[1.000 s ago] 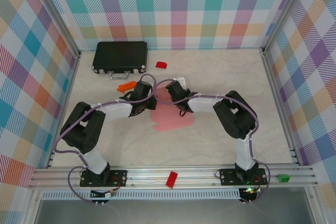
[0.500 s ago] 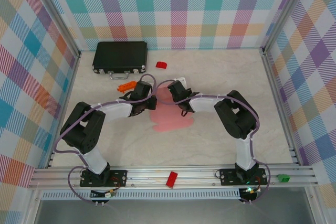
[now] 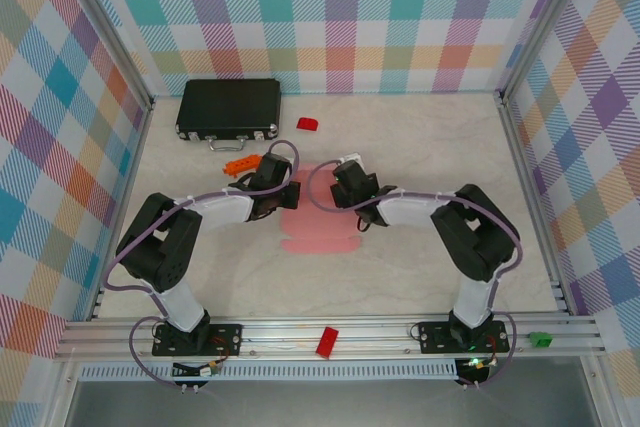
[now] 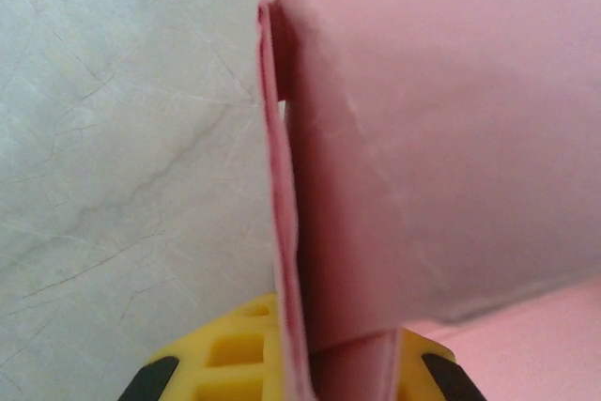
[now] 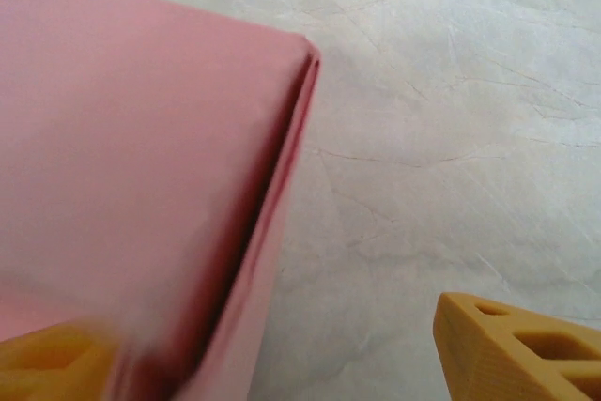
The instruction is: Fold the paper box
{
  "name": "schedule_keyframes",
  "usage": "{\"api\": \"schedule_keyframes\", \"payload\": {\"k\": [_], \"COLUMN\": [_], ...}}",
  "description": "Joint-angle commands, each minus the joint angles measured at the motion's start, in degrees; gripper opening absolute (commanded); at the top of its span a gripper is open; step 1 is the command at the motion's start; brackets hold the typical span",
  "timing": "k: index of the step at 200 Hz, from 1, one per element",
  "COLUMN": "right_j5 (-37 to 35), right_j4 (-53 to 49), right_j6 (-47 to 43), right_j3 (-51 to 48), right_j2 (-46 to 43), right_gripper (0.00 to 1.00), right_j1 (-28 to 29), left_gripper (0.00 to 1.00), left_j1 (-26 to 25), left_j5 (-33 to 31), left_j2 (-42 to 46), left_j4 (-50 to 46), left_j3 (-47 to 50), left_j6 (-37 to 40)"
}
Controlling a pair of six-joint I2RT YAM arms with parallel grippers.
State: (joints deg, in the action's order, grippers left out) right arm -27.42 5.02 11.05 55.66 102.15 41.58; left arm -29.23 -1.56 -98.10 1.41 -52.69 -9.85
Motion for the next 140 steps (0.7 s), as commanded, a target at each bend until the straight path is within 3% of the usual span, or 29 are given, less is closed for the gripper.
{"api": "schedule_keyframes", "payload": {"k": [1,69,101,140], "right_j5": [5.5,13.9,18.1,28.5], "right_j4": [3.6,0.5,-4.0,-5.0], "right_j6": [-2.8,-1.0,6.2,15.7], "right_j3": [-1.8,-6.3,-10.7,-18.3], "right_j2": [-3.6,-11.4,-18.9,-27.8], "right_gripper": [0.75,0.77,0.77,0.77], "right_j1": [-0.1,-0.3,-2.6,-8.3], "left_gripper": [0.02,0.02,0.02,0.02], "left_j1": [-1.0,-1.0,-1.0,-1.0], "left_j5": [-0.1,-1.2,-2.1,-1.6], "left_j2": [-1.2,-1.9,-1.8,-2.2], "left_j4": [-1.6,-3.5,-3.5,-2.2], "left_j3": [-1.8,-3.8,-4.4,-4.0], "left_j6": [-0.4,-1.6,-8.8,-21.3]}}
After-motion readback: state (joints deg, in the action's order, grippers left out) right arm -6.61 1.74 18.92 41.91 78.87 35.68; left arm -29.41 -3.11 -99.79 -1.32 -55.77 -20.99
